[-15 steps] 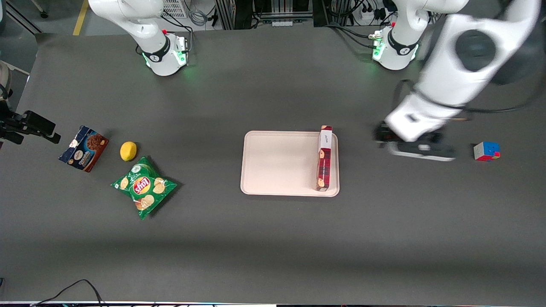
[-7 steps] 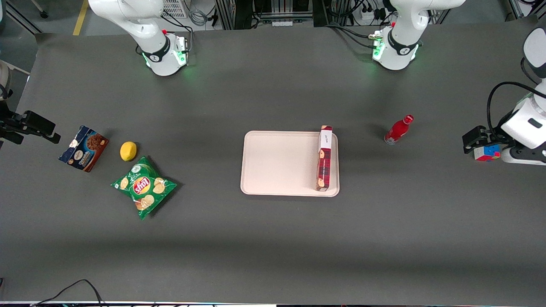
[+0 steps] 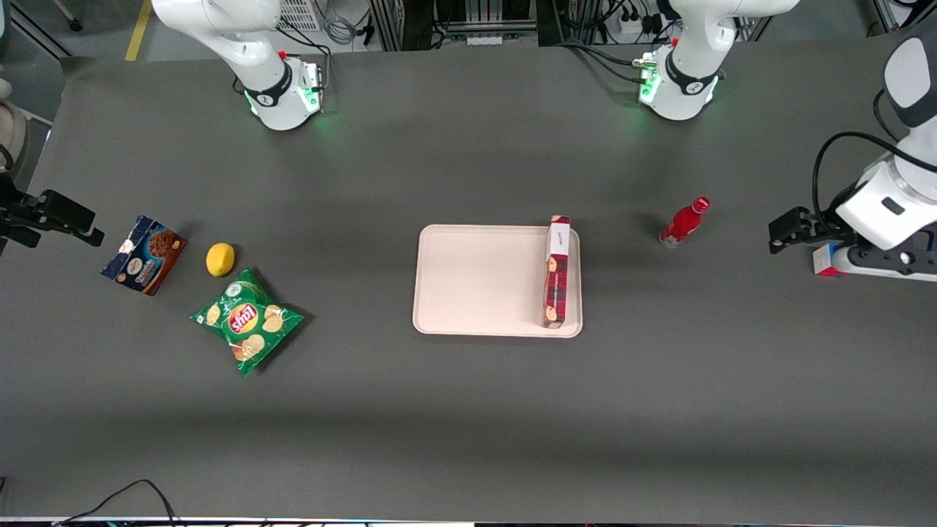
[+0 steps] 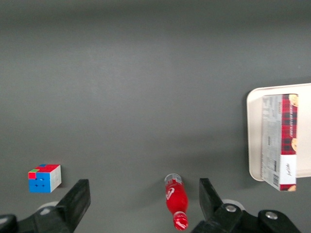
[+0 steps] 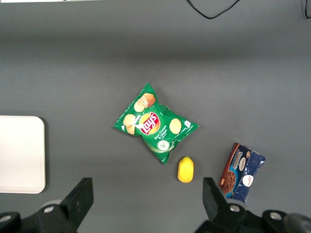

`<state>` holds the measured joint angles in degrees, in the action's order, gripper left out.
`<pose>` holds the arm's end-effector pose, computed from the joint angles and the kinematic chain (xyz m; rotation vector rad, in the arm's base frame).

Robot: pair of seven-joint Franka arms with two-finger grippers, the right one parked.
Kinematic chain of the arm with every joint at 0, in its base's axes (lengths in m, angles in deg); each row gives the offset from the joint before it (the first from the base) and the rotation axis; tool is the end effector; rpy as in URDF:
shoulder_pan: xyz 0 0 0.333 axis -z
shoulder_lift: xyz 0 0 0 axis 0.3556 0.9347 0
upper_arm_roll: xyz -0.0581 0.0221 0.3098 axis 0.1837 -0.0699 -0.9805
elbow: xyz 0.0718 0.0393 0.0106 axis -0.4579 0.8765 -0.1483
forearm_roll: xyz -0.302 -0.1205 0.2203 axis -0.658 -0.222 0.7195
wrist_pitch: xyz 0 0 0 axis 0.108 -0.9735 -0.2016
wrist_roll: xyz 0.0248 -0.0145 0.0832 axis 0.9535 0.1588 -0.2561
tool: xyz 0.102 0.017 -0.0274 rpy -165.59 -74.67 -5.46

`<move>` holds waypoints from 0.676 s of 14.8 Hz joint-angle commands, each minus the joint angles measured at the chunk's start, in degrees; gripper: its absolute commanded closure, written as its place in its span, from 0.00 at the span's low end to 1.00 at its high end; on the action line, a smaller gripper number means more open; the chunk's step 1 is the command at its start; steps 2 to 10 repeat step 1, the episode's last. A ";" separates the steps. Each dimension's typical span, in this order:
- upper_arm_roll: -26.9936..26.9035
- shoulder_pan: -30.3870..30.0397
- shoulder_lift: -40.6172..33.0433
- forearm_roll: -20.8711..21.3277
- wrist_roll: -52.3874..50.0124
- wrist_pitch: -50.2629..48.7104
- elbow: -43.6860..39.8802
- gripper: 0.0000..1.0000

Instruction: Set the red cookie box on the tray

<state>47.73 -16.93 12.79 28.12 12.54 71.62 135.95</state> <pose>0.5745 -0.0284 0.5469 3.1181 -0.1859 0.0592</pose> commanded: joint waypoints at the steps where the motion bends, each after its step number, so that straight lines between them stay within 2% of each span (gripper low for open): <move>1: -0.43 0.94 -2.76 -0.59 -0.11 -3.18 -0.82 0.00; 10: -0.43 0.94 -2.76 -0.59 -0.11 -3.18 -0.82 0.00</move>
